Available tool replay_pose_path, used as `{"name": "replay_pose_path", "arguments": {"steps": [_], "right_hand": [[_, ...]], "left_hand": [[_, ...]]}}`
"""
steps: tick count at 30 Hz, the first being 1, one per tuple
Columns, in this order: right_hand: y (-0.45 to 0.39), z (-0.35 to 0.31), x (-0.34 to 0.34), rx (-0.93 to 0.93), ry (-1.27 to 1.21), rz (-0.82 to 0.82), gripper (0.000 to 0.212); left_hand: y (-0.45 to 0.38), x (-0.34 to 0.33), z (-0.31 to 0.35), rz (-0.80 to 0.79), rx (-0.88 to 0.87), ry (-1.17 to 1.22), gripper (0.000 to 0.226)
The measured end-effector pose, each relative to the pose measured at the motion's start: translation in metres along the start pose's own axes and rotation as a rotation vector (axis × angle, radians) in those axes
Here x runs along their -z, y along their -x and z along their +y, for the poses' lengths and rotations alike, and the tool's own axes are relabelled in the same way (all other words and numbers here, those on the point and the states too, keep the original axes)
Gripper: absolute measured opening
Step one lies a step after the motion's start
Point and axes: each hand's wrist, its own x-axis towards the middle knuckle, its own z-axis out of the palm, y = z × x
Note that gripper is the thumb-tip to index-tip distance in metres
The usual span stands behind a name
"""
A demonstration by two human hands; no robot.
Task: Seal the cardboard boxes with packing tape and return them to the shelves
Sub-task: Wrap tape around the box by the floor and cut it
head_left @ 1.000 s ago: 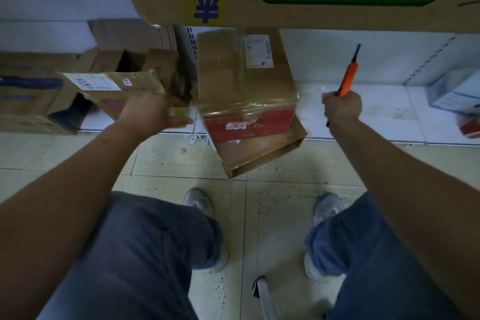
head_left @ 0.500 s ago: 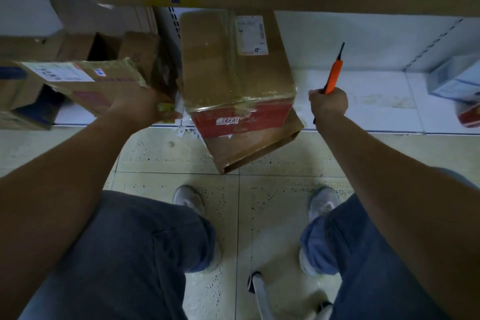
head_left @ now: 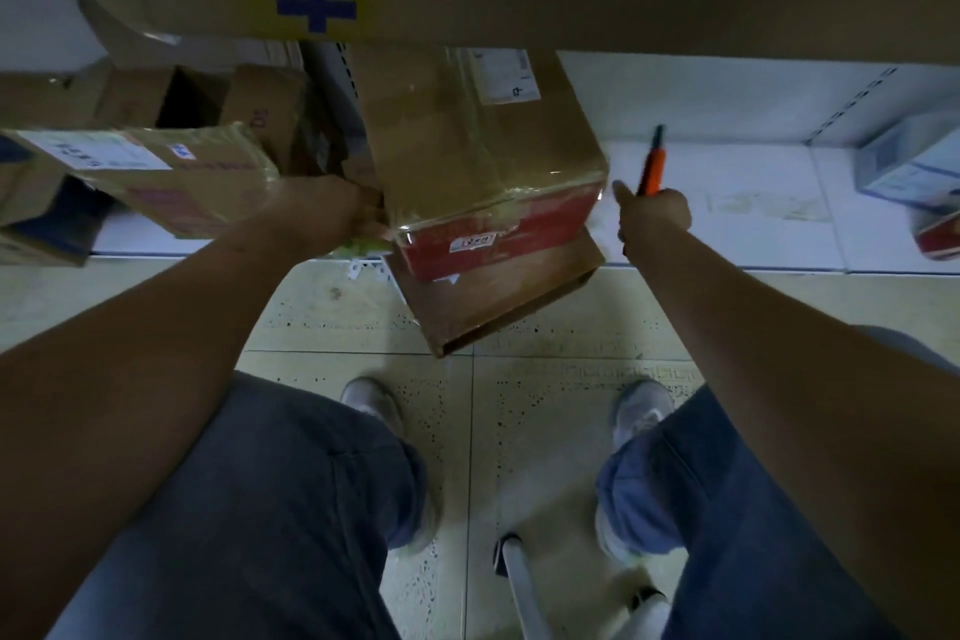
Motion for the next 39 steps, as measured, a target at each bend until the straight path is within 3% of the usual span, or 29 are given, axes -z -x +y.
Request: {"name": "replay_pose_path", "arguments": {"steps": [5, 13, 17, 20, 25, 31, 34, 39], "right_hand": [[0.004, -0.006, -0.005, 0.131, -0.149, 0.022, 0.041], [0.017, -0.006, -0.015, 0.175, -0.113, 0.171, 0.033], [0.021, -0.011, -0.015, 0.212, -0.024, 0.269, 0.041], [0.017, -0.007, -0.016, 0.215, -0.102, 0.205, 0.031], [0.036, -0.004, -0.028, 0.110, -0.147, 0.119, 0.041], [0.078, 0.001, -0.039, 0.183, -0.053, 0.128, 0.052], [0.091, 0.006, -0.043, 0.232, 0.021, 0.113, 0.036], [0.090, 0.015, -0.035, 0.196, -0.052, 0.026, 0.048]], "left_hand": [[-0.004, 0.001, 0.030, 0.003, -0.135, -0.029, 0.042], [-0.004, -0.002, 0.046, 0.083, -0.190, -0.013, 0.041], [-0.006, -0.005, 0.042, 0.089, -0.176, 0.017, 0.041], [-0.005, -0.008, 0.043, 0.069, -0.186, 0.052, 0.037], [-0.005, -0.015, 0.045, 0.049, -0.205, 0.142, 0.037], [-0.008, -0.032, 0.062, 0.098, -0.239, 0.334, 0.048], [-0.003, -0.034, 0.089, 0.070, -0.198, 0.403, 0.035], [-0.012, -0.045, 0.123, 0.008, -0.204, 0.485, 0.025]]}}
